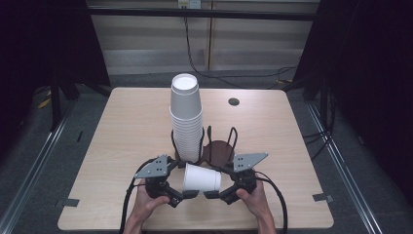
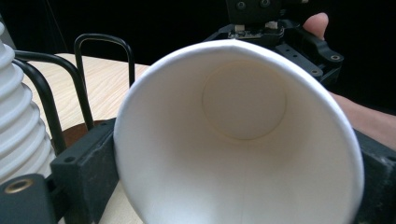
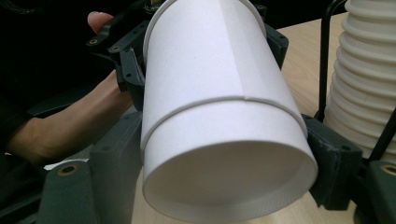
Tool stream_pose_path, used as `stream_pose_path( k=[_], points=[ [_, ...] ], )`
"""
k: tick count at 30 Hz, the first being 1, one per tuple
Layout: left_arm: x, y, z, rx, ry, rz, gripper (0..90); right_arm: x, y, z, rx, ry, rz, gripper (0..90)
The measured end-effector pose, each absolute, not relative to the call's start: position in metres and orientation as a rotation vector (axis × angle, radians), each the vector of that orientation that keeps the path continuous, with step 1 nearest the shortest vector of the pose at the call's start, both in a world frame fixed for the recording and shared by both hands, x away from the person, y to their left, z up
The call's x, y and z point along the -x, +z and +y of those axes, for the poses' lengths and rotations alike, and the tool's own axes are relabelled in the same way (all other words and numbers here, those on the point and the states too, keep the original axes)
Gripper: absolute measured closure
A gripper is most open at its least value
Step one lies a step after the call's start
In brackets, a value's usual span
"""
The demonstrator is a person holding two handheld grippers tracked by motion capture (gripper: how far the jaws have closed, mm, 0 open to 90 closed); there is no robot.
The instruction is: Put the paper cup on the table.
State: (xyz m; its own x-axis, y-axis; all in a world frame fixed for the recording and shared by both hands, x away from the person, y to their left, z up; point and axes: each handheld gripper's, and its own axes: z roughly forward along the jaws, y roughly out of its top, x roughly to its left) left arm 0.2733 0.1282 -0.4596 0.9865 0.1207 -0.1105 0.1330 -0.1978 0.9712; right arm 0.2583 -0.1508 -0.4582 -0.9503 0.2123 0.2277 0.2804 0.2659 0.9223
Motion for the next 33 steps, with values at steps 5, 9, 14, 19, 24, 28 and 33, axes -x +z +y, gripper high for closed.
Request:
stream_pose_path(
  k=[5,9,14,19,24,28,33],
  points=[
    [-0.274,-0.457,0.13,-1.762,-0.022,0.181,10.8,-0.258,-0.459,-0.15,0.49,-1.817,-2.454,19.5],
    [-0.275,-0.457,0.129,-1.766,-0.033,0.183,11.0,-0.258,-0.459,-0.151,0.5,-1.819,-2.454,19.1],
    [-0.275,-0.456,0.13,-1.777,-0.026,0.186,11.2,-0.257,-0.459,-0.153,0.521,-1.846,-2.446,14.9],
    [-0.278,-0.454,0.131,-1.799,-0.014,0.204,11.2,-0.256,-0.46,-0.152,0.558,-1.864,-2.464,13.0],
    [-0.279,-0.452,0.134,-1.81,-0.004,0.205,11.2,-0.255,-0.46,-0.154,0.59,-1.898,-2.461,12.9],
    [-0.279,-0.451,0.139,-1.81,0.008,0.223,11.1,-0.251,-0.461,-0.157,0.651,-1.932,-2.496,12.9],
    [-0.279,-0.451,0.145,-1.817,0.015,0.241,11.2,-0.246,-0.462,-0.162,0.677,-1.986,-2.511,12.8]
  ],
)
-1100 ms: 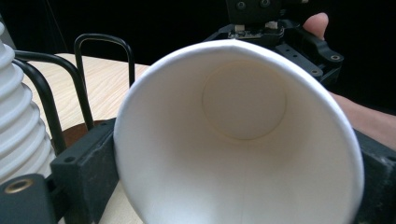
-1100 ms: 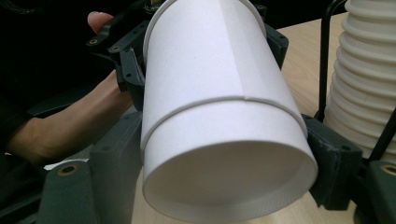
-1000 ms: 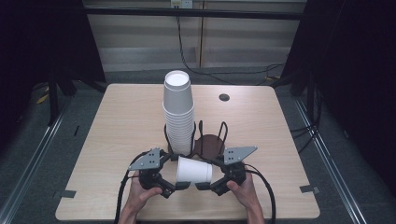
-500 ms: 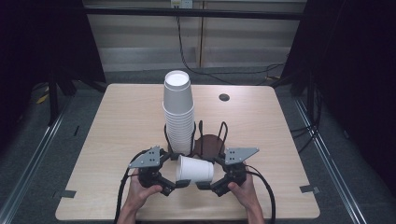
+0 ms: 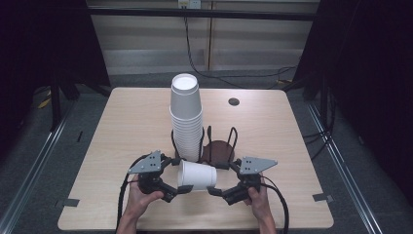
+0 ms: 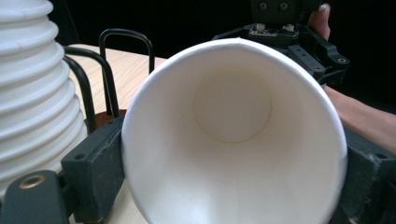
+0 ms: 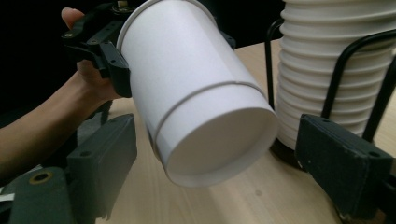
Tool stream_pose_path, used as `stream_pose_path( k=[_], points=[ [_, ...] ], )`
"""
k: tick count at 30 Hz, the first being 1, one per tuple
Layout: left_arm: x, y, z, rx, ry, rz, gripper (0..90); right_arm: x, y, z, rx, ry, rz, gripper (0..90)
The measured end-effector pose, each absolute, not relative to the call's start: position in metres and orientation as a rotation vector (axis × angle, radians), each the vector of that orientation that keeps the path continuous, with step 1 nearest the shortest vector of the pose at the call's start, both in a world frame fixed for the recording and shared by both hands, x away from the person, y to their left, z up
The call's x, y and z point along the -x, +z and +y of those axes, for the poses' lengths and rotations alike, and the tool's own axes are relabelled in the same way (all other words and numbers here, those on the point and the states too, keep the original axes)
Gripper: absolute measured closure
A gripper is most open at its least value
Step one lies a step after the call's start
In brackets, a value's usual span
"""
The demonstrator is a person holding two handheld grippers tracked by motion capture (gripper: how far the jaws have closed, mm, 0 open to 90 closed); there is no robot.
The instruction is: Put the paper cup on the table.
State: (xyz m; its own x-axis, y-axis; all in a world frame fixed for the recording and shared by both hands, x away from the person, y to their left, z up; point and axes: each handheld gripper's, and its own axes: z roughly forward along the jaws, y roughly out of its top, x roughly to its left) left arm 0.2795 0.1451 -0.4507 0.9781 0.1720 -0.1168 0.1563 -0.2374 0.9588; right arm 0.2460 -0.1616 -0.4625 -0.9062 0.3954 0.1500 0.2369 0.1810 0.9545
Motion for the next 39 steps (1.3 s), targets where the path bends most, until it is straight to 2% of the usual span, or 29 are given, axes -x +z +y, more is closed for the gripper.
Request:
stream_pose_path(
  k=[20,39],
  points=[
    [-0.28,-0.44,0.167,-1.882,0.108,0.297,11.2,-0.233,-0.477,-0.185,-0.824,1.689,1.942,12.7],
    [-0.285,-0.434,0.185,-2.004,0.169,0.353,11.2,-0.225,-0.509,-0.195,-0.919,1.616,1.698,12.7]
  ],
)
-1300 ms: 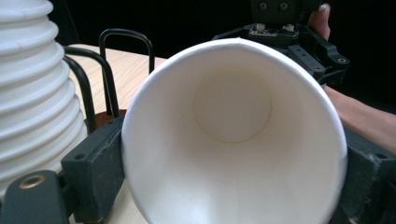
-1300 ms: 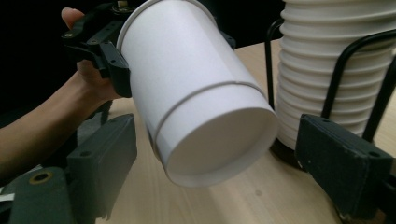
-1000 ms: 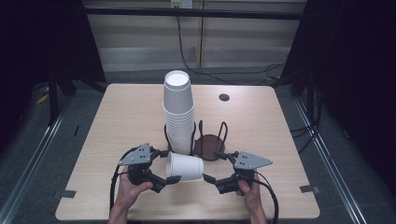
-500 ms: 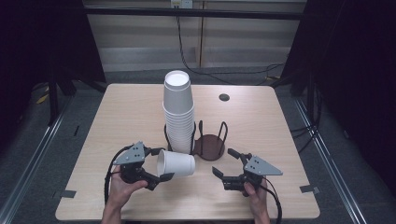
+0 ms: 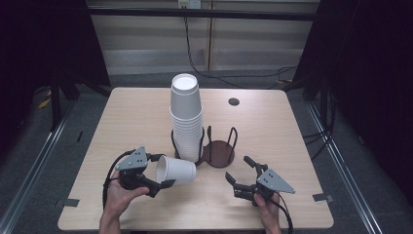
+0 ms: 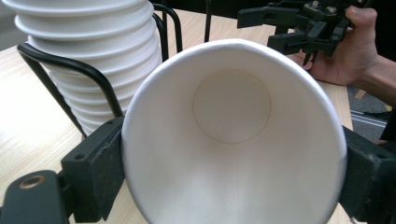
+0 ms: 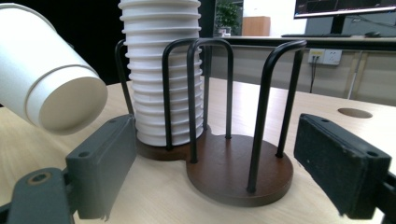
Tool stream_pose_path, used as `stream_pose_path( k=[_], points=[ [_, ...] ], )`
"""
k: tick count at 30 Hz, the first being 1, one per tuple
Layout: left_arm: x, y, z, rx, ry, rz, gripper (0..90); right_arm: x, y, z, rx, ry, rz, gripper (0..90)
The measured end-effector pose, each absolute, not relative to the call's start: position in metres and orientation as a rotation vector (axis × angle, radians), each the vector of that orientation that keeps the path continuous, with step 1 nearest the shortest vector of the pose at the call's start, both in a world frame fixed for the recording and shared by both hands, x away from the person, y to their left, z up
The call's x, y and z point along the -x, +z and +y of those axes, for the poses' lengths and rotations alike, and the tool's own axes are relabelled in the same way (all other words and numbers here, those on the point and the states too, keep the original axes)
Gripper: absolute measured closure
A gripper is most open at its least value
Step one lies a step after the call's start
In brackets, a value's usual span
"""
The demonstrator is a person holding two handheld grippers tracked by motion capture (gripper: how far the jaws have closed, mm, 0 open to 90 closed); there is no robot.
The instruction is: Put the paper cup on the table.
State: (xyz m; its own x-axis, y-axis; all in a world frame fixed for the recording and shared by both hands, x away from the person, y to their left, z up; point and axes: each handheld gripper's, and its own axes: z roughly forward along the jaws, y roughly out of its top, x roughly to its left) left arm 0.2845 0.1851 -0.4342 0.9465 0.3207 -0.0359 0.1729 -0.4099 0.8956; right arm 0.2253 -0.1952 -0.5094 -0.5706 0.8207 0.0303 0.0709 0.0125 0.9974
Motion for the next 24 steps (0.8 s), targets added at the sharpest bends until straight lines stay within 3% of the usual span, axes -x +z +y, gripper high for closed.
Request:
stream_pose_path(
  k=[24],
  points=[
    [-0.307,-0.416,0.221,-2.1,0.241,0.538,10.9,-0.219,-0.511,-0.198,-0.907,1.631,1.618,13.2]
  ],
)
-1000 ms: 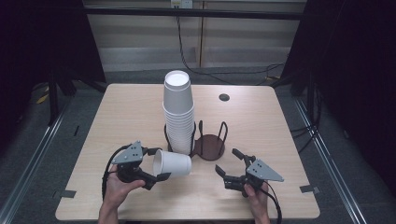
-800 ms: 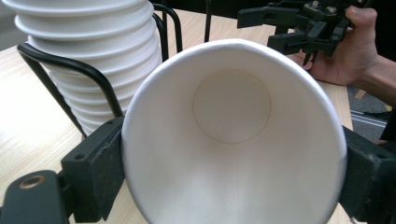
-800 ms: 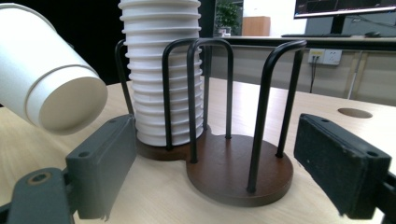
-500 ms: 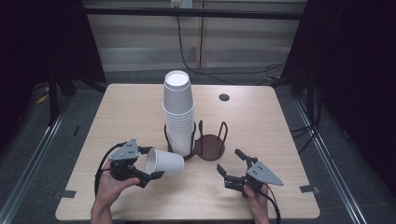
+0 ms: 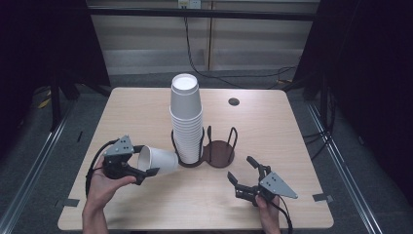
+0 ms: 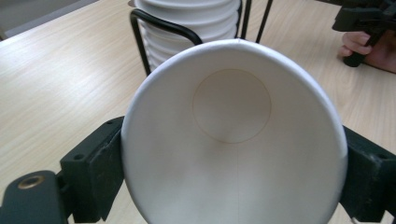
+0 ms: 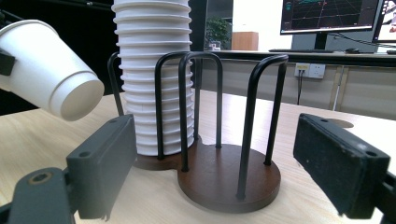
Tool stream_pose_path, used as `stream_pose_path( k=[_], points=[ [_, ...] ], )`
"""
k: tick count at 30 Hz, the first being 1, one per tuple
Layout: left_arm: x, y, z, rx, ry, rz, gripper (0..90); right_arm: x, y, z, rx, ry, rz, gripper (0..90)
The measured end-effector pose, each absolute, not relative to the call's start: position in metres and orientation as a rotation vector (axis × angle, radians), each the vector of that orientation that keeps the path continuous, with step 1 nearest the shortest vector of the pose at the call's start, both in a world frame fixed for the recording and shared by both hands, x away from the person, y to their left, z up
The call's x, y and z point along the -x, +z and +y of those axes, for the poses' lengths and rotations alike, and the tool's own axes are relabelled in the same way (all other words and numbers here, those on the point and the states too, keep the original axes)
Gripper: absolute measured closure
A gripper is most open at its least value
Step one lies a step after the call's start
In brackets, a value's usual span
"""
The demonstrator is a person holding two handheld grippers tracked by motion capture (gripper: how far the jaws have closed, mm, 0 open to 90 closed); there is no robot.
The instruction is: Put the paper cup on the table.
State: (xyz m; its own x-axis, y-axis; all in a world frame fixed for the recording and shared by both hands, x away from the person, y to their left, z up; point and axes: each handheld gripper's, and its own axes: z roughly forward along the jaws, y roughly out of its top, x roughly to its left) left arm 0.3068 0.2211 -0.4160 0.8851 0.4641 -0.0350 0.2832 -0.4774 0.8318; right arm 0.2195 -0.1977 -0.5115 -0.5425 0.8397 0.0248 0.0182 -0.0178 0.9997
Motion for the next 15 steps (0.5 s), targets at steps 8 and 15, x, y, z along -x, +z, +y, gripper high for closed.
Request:
stream_pose_path(
  k=[8,15],
  points=[
    [-0.32,-0.411,0.227,-2.146,0.266,0.592,10.9,-0.219,-0.512,-0.198,-0.904,1.634,1.62,13.2],
    [-0.333,-0.402,0.233,-2.165,0.314,0.65,10.6,-0.219,-0.511,-0.198,-0.901,1.637,1.626,13.2]
  ],
)
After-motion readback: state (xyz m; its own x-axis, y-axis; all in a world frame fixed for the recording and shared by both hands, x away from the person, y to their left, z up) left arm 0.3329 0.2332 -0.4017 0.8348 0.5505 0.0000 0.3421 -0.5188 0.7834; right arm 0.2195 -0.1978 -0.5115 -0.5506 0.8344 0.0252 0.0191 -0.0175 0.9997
